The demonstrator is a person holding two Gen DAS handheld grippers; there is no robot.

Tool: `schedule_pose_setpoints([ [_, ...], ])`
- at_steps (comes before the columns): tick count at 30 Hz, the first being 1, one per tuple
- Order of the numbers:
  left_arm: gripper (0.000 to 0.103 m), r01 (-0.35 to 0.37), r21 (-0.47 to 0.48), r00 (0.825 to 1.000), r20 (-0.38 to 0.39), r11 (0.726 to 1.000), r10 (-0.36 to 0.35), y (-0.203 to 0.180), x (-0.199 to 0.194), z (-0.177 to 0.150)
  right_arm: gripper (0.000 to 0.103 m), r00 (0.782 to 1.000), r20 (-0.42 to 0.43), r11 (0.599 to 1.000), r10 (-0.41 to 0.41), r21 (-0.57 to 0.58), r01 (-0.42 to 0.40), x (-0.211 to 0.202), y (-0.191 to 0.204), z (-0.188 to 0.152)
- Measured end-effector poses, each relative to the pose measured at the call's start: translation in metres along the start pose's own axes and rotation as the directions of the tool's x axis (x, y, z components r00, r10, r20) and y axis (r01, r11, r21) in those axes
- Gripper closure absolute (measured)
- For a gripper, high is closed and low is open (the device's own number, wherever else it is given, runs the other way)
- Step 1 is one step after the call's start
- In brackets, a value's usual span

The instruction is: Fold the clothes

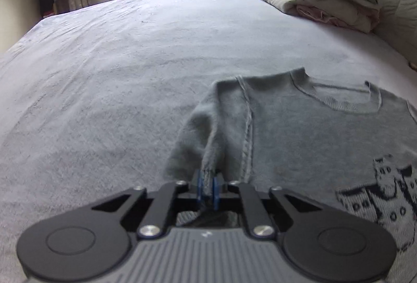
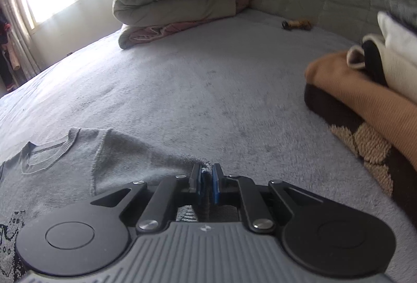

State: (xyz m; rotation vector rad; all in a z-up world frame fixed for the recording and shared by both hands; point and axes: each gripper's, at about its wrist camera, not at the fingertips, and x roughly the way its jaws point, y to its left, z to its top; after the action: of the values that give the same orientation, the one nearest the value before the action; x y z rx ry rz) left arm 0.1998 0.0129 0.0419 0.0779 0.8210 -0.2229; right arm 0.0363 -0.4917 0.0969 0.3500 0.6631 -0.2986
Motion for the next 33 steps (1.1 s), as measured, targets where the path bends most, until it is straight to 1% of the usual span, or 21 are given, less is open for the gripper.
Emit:
schedule_pose_setpoints([
  [3, 0.098, -0.033, -0.049, 0.999, 0.02, 0.998, 0.034, 0.023, 0.002, 0.015, 0.094, 1.0, -0.002, 1.0, -0.011, -0.008, 0.011, 0.001, -0.002, 0.0],
  [6, 0.098, -0.067, -0.118, 0.997, 0.036, 0.991, 0.072, 0.055, 0.008, 0.028, 0.097, 0.999, -0.008, 0.998, -0.04, -0.057, 0.04, 0.004, 0.001, -0.001],
  [9, 0.099, -0.098, -0.144, 0.995, 0.019, 0.985, 0.102, 0.078, 0.016, 0.031, 0.097, 0.998, -0.011, 0.995, -0.067, -0.075, 0.066, 0.007, 0.002, -0.003],
  [11, 0.099, -0.101, -0.16, 0.994, 0.014, 0.982, 0.105, 0.091, 0.019, 0.029, 0.098, 0.995, -0.001, 0.992, -0.095, -0.086, 0.095, 0.009, 0.002, -0.003],
  [14, 0.099, -0.068, -0.202, 0.997, 0.015, 0.977, 0.073, 0.107, 0.02, 0.025, 0.098, 0.989, 0.019, 0.983, -0.145, -0.108, 0.146, 0.01, 0.001, -0.003],
  [15, 0.097, -0.049, -0.216, 0.998, 0.015, 0.975, 0.054, 0.111, 0.02, 0.025, 0.098, 0.988, 0.023, 0.982, -0.15, -0.116, 0.152, 0.01, 0.0, -0.003],
  [16, 0.091, -0.029, -0.231, 0.999, 0.015, 0.973, 0.034, 0.116, 0.019, 0.026, 0.095, 0.99, 0.022, 0.982, -0.141, -0.125, 0.142, 0.009, -0.001, -0.002],
  [17, 0.09, -0.008, -0.246, 1.0, 0.015, 0.969, 0.012, 0.12, 0.018, 0.028, 0.094, 0.993, 0.018, 0.982, -0.118, -0.144, 0.119, 0.007, -0.001, 0.002],
  [18, 0.085, 0.004, -0.258, 1.0, 0.018, 0.966, 0.001, 0.125, 0.015, 0.03, 0.092, 0.996, 0.013, 0.982, -0.091, -0.167, 0.092, 0.003, -0.001, 0.007],
  [19, 0.077, 0.003, -0.259, 1.0, 0.028, 0.966, 0.004, 0.13, 0.011, 0.034, 0.079, 0.997, 0.028, 0.98, -0.068, -0.188, 0.072, -0.001, 0.001, 0.012],
  [20, 0.076, -0.005, -0.233, 0.999, 0.044, 0.972, 0.016, 0.129, 0.006, 0.039, 0.066, 0.998, 0.049, 0.976, -0.045, -0.209, 0.055, -0.006, 0.003, 0.017],
  [21, 0.075, -0.017, -0.193, 0.998, 0.062, 0.981, 0.029, 0.127, 0.001, 0.044, 0.061, 0.997, 0.071, 0.972, -0.022, -0.23, 0.038, -0.011, 0.006, 0.023],
  [22, 0.075, -0.029, -0.152, 0.996, 0.079, 0.988, 0.042, 0.124, -0.003, 0.05, 0.059, 0.997, 0.07, 0.971, 0.023, -0.237, -0.006, -0.01, 0.01, 0.029],
  [23, 0.074, -0.019, -0.101, 0.995, 0.097, 0.995, 0.029, 0.117, -0.007, 0.056, 0.059, 0.995, 0.061, 0.969, 0.076, -0.239, -0.06, -0.008, 0.014, 0.036],
  [25, 0.067, 0.046, 0.01, 0.99, 0.132, 0.999, -0.047, 0.092, -0.01, 0.068, 0.059, 0.983, -0.003, 0.953, 0.184, -0.244, -0.179, 0.009, 0.028, 0.047],
  [26, 0.064, 0.095, 0.052, 0.985, 0.14, 0.994, -0.101, 0.076, -0.008, 0.073, 0.059, 0.973, -0.04, 0.938, 0.228, -0.26, -0.23, 0.02, 0.04, 0.05],
  [27, 0.056, 0.142, 0.091, 0.979, 0.137, 0.986, -0.154, 0.06, -0.004, 0.078, 0.059, 0.96, -0.079, 0.919, 0.267, -0.279, -0.279, 0.031, 0.053, 0.052],
  [28, 0.049, 0.19, 0.13, 0.97, 0.131, 0.973, -0.206, 0.045, 0.001, 0.082, 0.059, 0.953, -0.112, 0.902, 0.281, -0.309, -0.302, 0.042, 0.067, 0.054],
  [30, 0.048, 0.232, 0.225, 0.961, 0.094, 0.946, -0.258, 0.013, 0.02, 0.088, 0.059, 0.947, -0.164, 0.868, 0.276, -0.381, -0.319, 0.062, 0.096, 0.055],
  [32, 0.049, 0.259, 0.308, 0.957, 0.045, 0.915, -0.286, -0.014, 0.041, 0.092, 0.06, 0.944, -0.193, 0.849, 0.269, -0.415, -0.327, 0.078, 0.109, 0.057],
  [33, 0.053, 0.27, 0.334, 0.956, 0.016, 0.903, -0.291, -0.023, 0.052, 0.093, 0.06, 0.941, -0.212, 0.845, 0.264, -0.419, -0.331, 0.087, 0.113, 0.058],
])
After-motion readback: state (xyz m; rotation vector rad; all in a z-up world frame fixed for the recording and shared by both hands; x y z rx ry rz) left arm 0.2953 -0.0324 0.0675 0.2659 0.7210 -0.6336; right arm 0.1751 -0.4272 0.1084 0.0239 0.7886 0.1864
